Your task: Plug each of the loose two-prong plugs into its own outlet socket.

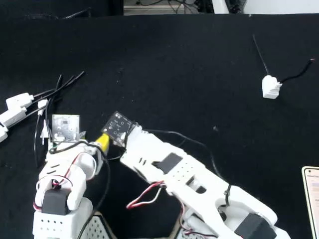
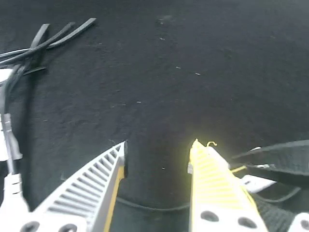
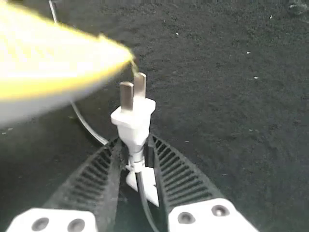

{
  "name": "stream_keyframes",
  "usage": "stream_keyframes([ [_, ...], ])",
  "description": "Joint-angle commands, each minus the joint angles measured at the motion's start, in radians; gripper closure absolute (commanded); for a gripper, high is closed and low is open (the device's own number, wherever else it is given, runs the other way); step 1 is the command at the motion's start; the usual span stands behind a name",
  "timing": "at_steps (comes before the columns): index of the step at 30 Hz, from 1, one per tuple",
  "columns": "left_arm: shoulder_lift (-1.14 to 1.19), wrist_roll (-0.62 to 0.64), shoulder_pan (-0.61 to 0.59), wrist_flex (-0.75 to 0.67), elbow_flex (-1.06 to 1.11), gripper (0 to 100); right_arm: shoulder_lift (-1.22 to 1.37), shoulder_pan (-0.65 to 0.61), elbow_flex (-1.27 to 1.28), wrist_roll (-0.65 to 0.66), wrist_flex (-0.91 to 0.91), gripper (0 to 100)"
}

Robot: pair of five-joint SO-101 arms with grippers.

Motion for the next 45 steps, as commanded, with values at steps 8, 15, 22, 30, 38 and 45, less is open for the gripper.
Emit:
stream_keyframes([
  [8, -0.003, -0.057, 0.033, -0.084, 0.047, 78, -0.295, -0.034, 0.015, -0.009, 0.124, 98.8],
  [15, -0.003, -0.055, -0.018, -0.089, 0.048, 78, -0.519, -0.031, 0.082, -0.009, 0.189, 98.8],
  [22, -0.003, -0.054, -0.018, -0.089, 0.048, 78, -0.55, -0.034, 0.108, -0.009, 0.186, 98.8],
  [30, -0.003, -0.054, -0.01, -0.084, 0.05, 78, -0.55, -0.031, 0.061, -0.028, 0.184, 98.8],
  [38, -0.003, -0.057, -0.01, -0.087, 0.068, 78, -0.55, -0.029, 0.056, -0.04, 0.184, 98.8],
  [45, -0.003, -0.055, -0.015, -0.087, 0.071, 78, -0.545, -0.028, 0.042, -0.041, 0.192, 98.8],
])
